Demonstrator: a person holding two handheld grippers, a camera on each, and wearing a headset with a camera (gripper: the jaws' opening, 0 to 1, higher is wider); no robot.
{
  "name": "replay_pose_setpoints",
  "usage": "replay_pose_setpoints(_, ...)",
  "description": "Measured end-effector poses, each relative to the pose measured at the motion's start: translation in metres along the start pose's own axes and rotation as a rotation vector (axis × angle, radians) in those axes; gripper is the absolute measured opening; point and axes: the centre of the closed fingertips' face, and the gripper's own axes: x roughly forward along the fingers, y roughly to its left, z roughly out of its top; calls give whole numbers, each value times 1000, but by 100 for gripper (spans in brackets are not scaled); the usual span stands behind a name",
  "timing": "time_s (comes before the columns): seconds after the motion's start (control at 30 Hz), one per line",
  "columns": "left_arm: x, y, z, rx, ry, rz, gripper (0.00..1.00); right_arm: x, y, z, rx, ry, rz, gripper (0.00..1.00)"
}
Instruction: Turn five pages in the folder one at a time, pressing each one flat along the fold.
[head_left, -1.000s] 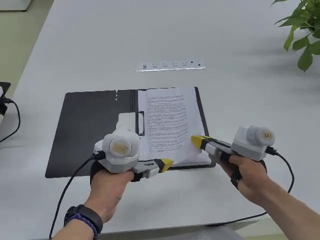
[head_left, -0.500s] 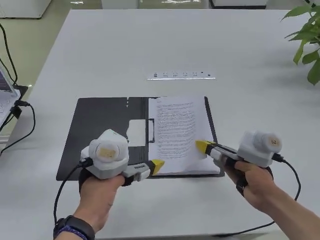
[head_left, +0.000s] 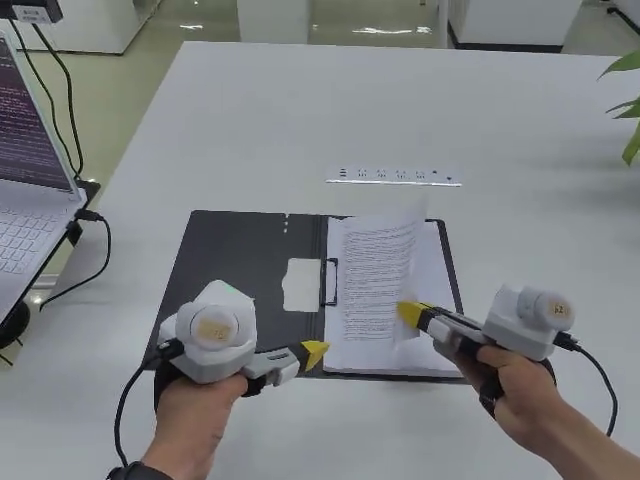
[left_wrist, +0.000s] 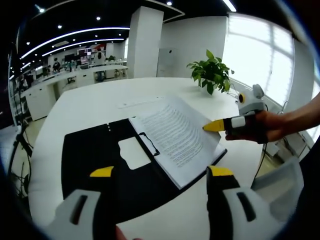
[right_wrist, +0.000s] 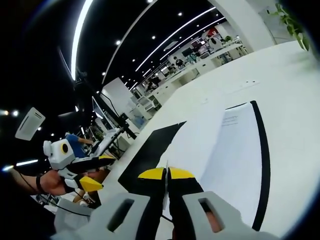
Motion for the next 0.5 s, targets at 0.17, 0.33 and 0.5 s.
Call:
replay_pose_setpoints(0.17, -9, 11, 1, -7, -10, 15, 73, 8, 12, -1, -9, 8, 15, 0)
replay_pose_setpoints(0.33, -19, 20, 0, -34, -33, 25, 74, 17, 21, -1, -6, 6, 16, 0)
replay_pose_setpoints(0.5, -29, 23, -2, -7, -31, 34, 74, 28, 32, -2, -10, 8, 27, 0)
